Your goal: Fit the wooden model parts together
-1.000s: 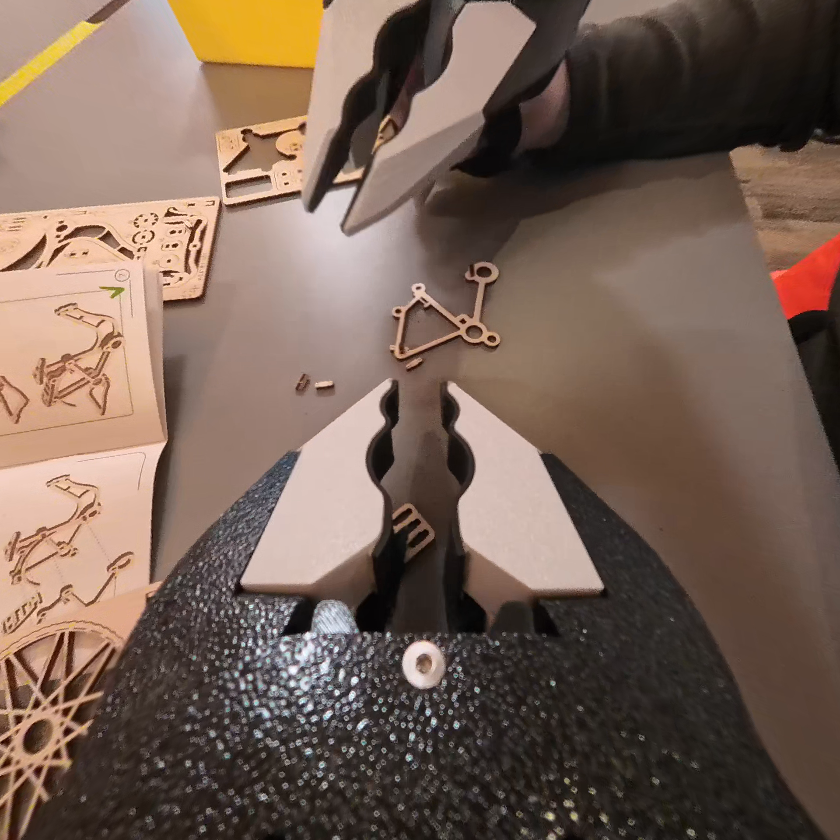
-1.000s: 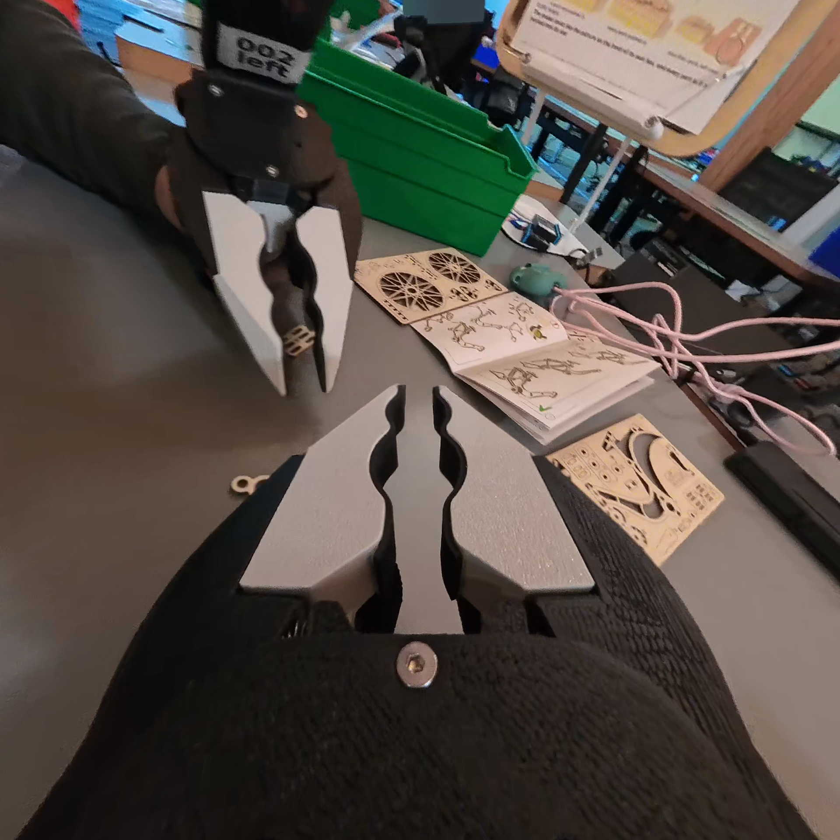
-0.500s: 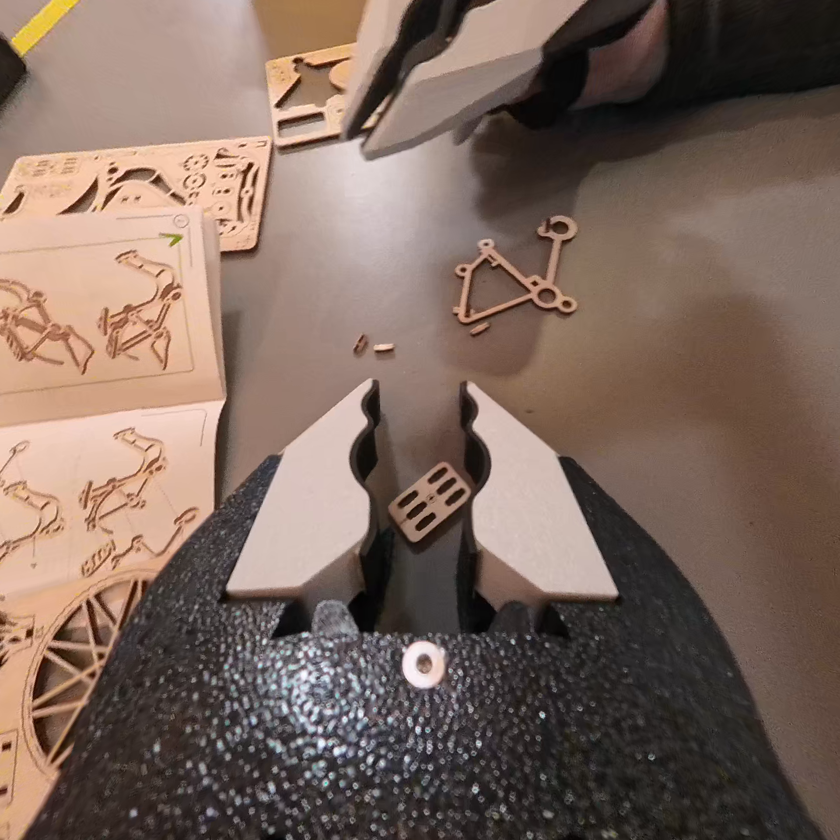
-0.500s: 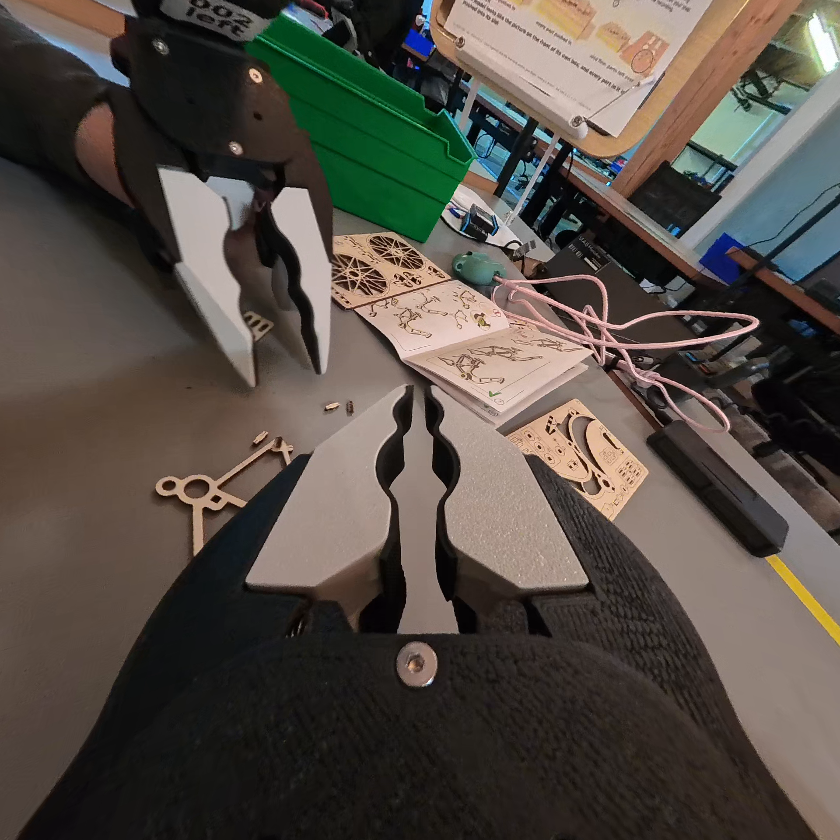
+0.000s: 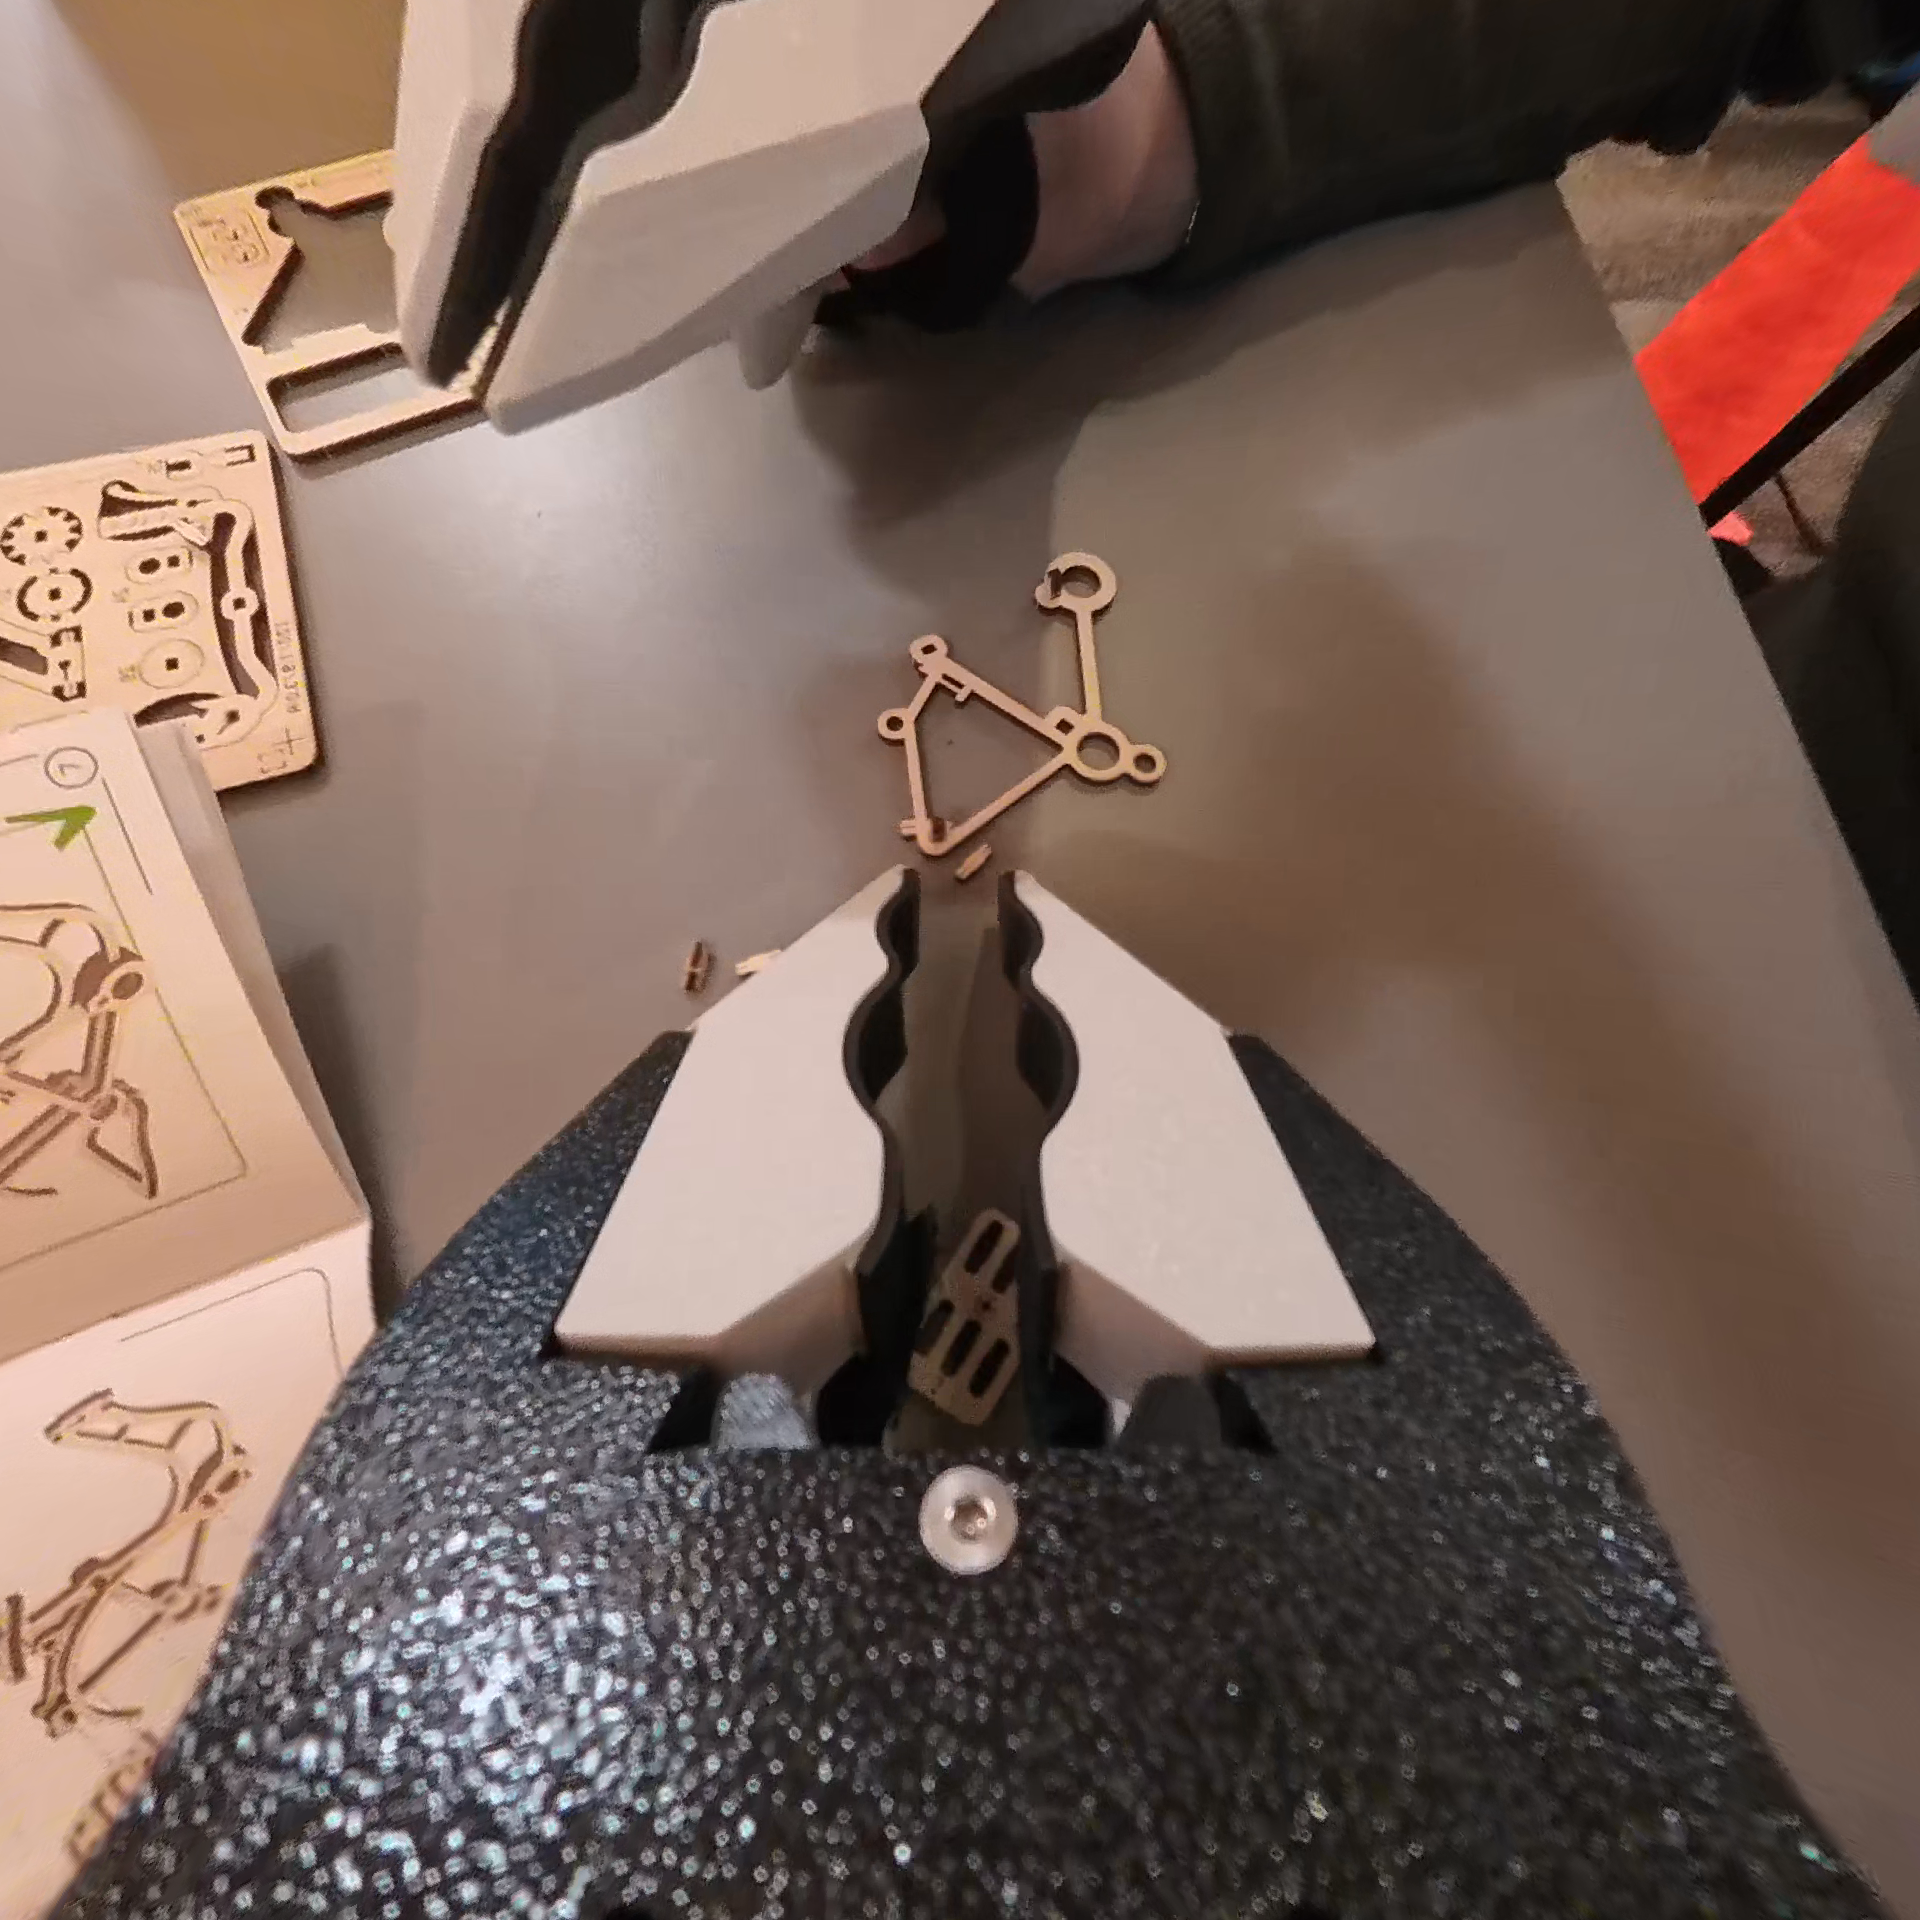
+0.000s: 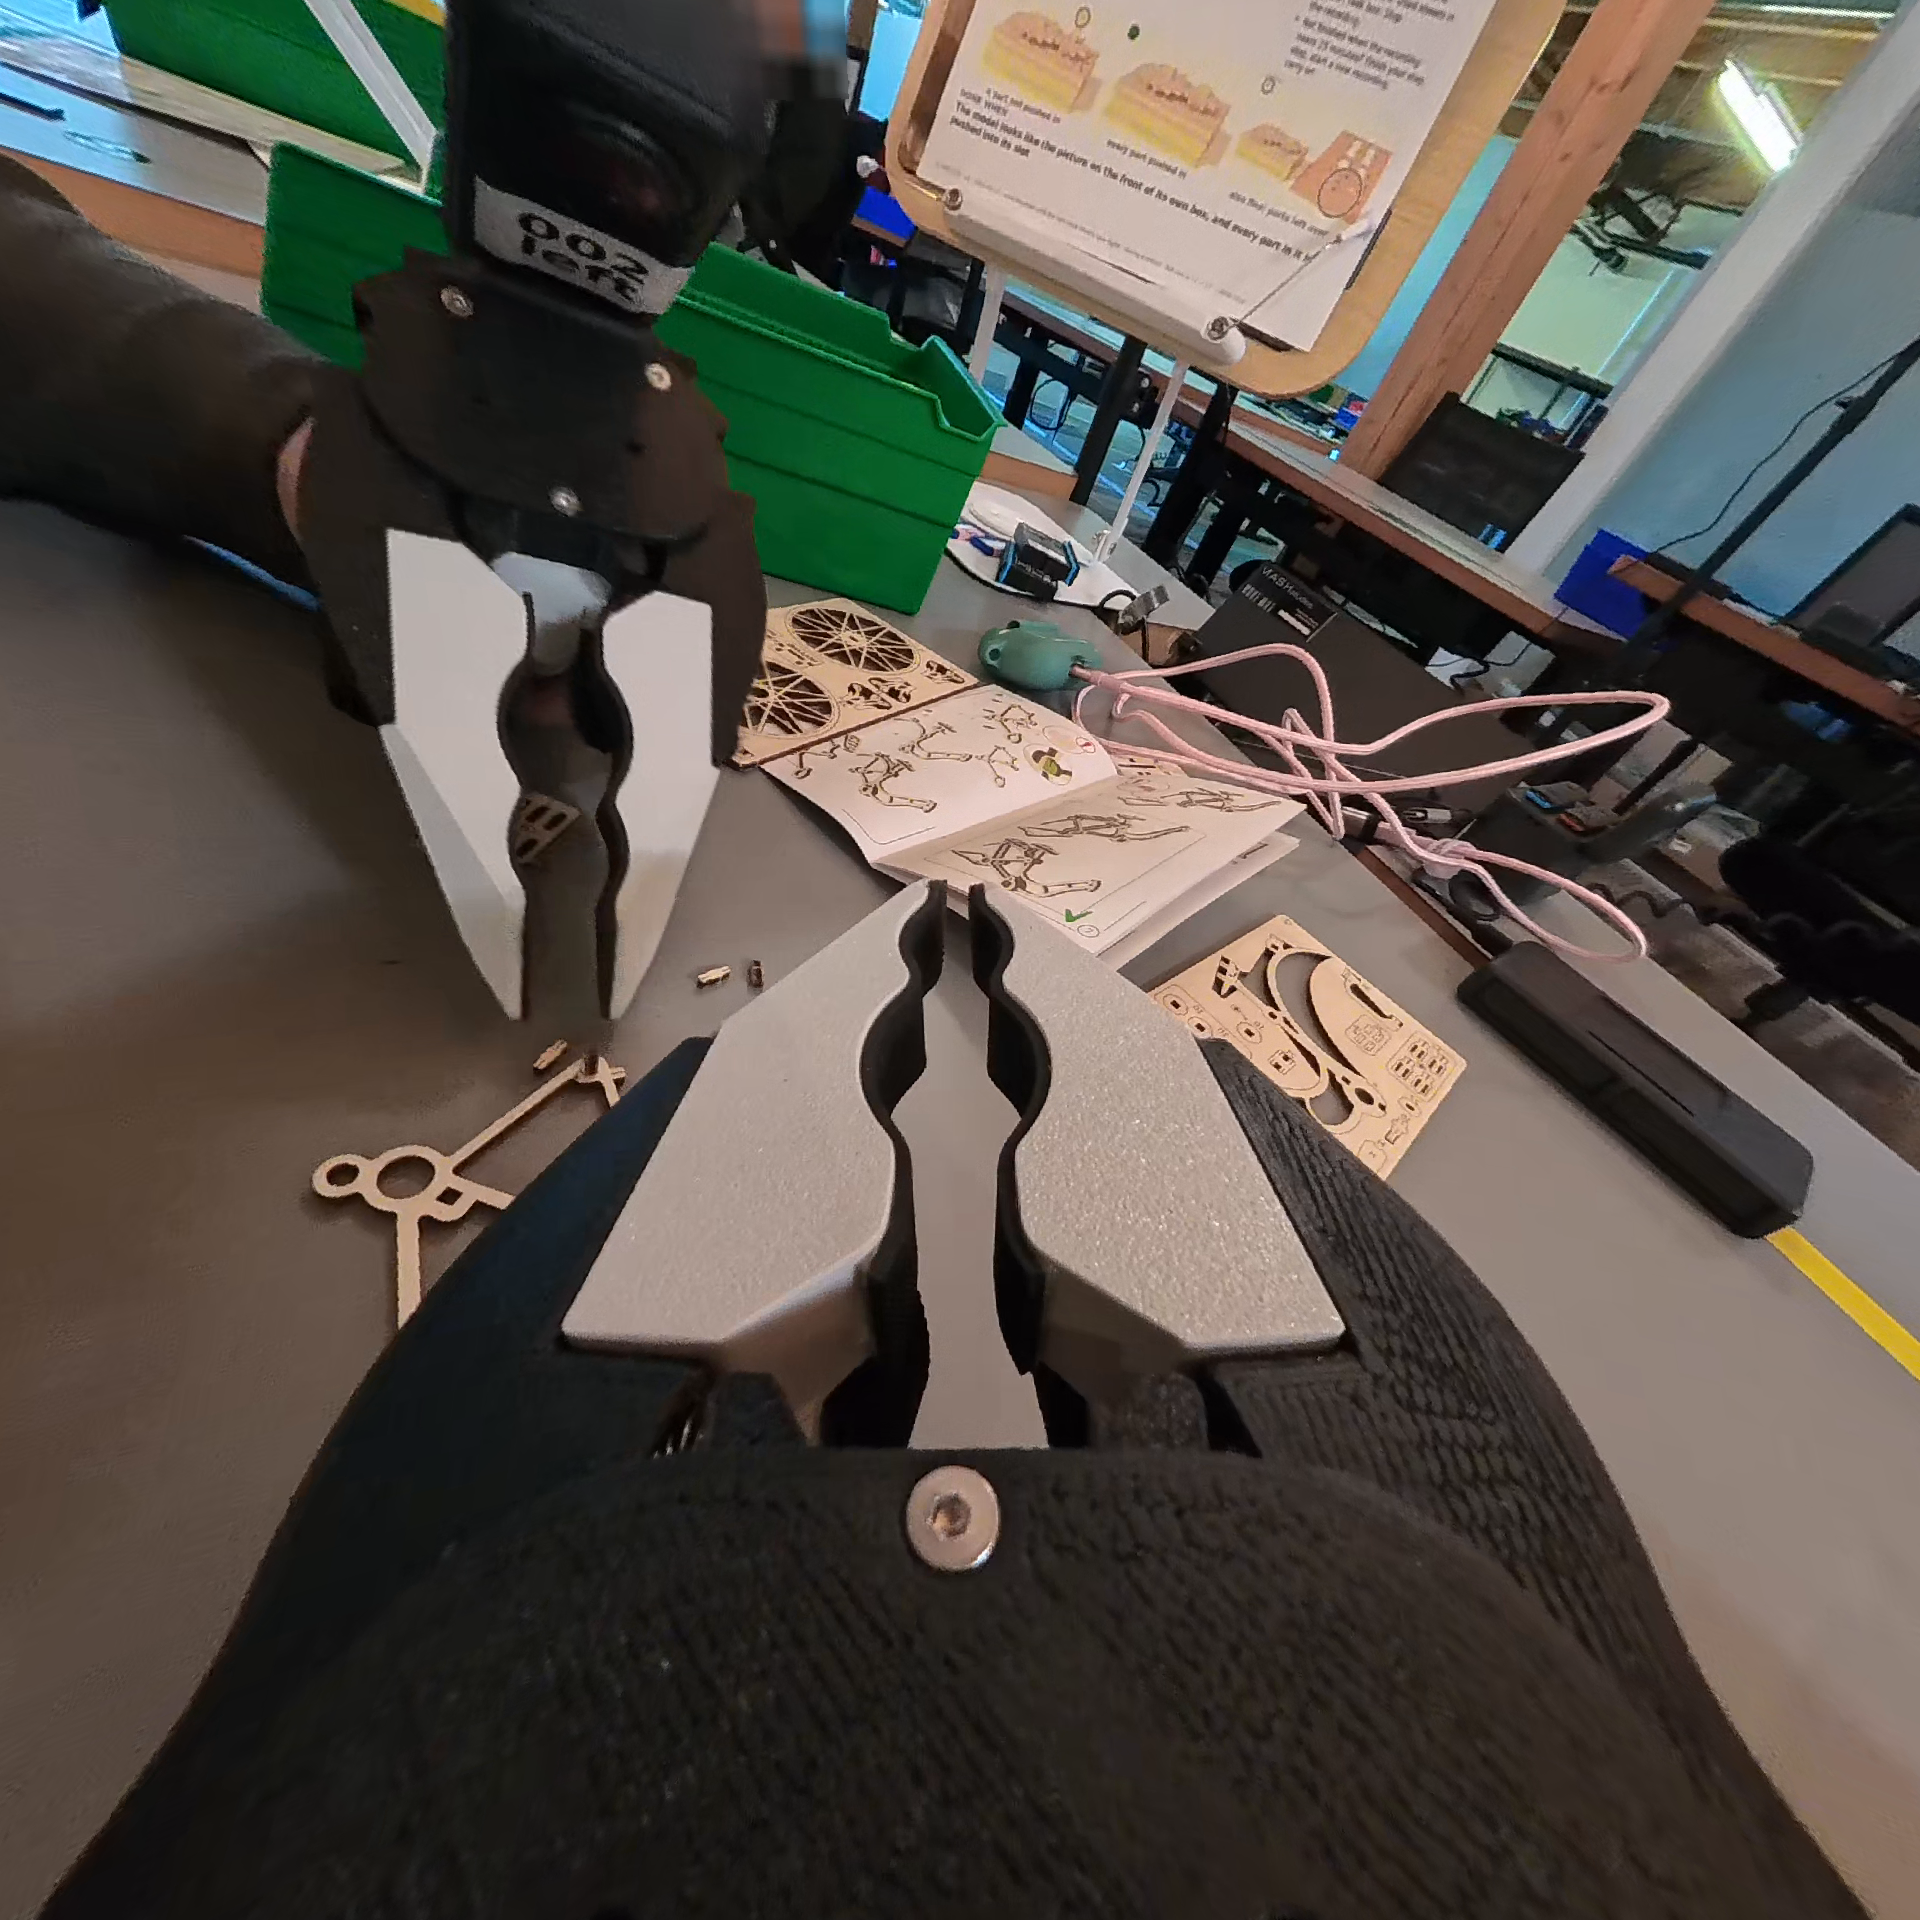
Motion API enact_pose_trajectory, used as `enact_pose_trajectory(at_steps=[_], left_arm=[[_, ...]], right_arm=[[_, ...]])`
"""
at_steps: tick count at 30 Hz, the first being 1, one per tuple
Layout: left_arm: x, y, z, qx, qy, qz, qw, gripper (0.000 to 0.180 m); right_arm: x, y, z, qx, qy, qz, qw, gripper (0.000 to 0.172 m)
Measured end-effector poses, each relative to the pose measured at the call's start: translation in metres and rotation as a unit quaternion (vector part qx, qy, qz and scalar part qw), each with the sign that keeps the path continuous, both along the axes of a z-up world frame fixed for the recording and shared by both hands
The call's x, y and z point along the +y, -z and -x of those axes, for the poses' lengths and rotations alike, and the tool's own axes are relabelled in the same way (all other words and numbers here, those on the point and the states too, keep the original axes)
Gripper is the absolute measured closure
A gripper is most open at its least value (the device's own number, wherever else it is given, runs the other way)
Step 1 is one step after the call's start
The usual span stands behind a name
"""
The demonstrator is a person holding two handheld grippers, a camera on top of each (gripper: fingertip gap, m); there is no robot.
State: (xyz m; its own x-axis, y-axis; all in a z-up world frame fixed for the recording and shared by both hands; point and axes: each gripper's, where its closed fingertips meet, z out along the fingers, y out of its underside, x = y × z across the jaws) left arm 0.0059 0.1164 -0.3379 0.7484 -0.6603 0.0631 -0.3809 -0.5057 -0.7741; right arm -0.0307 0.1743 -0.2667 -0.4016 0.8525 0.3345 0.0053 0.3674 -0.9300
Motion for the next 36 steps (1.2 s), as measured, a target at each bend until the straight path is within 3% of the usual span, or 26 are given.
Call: enact_pose_trajectory(at_steps=[19,23,28,36], left_arm=[[-0.004,0.005,-0.009,0.002,0.024,0.008,1.000,0.166],[-0.013,0.005,-0.014,-0.011,0.045,0.032,0.998,0.176],[0.001,-0.001,-0.003,-0.010,-0.009,0.001,1.000,0.166],[0.003,0.002,-0.001,-0.047,-0.066,0.047,0.996,0.168]], right_arm=[[-0.001,0.001,0.000,-0.003,-0.006,-0.002,1.000,0.169],[-0.002,0.001,0.000,-0.004,-0.007,-0.003,1.000,0.169],[-0.002,0.001,0.000,-0.004,-0.008,-0.003,1.000,0.169],[-0.001,0.001,0.000,-0.005,-0.007,-0.004,1.000,0.169]])
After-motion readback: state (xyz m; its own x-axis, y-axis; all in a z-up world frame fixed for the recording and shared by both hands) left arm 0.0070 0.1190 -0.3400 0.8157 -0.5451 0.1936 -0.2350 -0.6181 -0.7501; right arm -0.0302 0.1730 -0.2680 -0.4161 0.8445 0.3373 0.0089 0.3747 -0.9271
